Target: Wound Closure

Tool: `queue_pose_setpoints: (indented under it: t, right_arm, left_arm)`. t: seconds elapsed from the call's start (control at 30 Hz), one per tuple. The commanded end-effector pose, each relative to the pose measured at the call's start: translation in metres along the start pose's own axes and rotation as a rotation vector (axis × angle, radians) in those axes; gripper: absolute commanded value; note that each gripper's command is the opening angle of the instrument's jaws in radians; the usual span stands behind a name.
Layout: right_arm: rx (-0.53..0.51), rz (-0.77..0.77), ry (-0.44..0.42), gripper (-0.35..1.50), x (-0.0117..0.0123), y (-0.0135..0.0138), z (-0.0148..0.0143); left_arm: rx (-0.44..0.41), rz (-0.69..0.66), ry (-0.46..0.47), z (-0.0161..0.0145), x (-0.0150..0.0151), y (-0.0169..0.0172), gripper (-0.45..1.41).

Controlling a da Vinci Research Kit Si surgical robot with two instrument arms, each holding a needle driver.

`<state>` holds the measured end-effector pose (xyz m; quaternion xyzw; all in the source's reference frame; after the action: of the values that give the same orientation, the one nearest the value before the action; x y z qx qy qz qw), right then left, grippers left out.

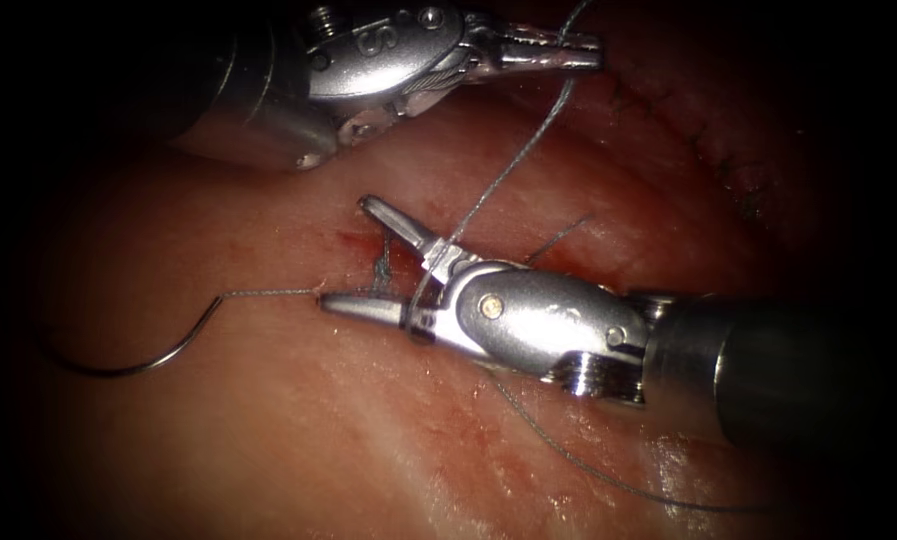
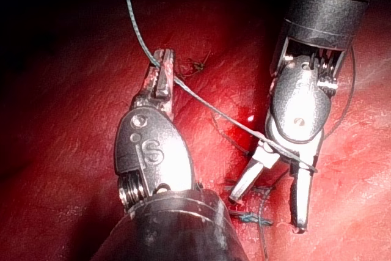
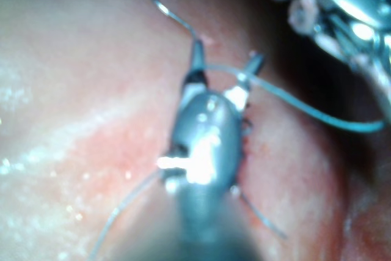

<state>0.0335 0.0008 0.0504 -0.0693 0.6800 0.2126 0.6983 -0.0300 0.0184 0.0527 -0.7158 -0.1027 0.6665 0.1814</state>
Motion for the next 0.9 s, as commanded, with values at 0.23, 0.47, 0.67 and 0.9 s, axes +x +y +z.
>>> queue_pose_setpoints:
  t: [0.23, 0.47, 0.67, 0.9]
  right_arm:
    - [-0.023, 0.010, 0.078, 1.10, 0.0013, -0.0009, -0.0004]
    - [-0.081, 0.020, 0.158, 1.10, 0.0023, 0.0003, -0.0030]
    - [-0.159, 0.029, 0.173, 1.10, 0.0025, 0.0012, -0.0050]
    - [-0.258, 0.095, 0.130, 1.10, 0.0013, 0.0026, -0.0078]
  left_arm:
    - [-0.018, 0.019, 0.009, -0.0004, -0.0041, -0.0010, -0.45]
    - [-0.011, 0.028, -0.007, -0.0012, -0.0081, -0.0006, -0.45]
    - [-0.009, 0.012, -0.013, -0.0023, -0.0100, -0.0001, -0.45]
    - [0.005, 0.013, 0.001, -0.0033, -0.0114, 0.0016, -0.45]
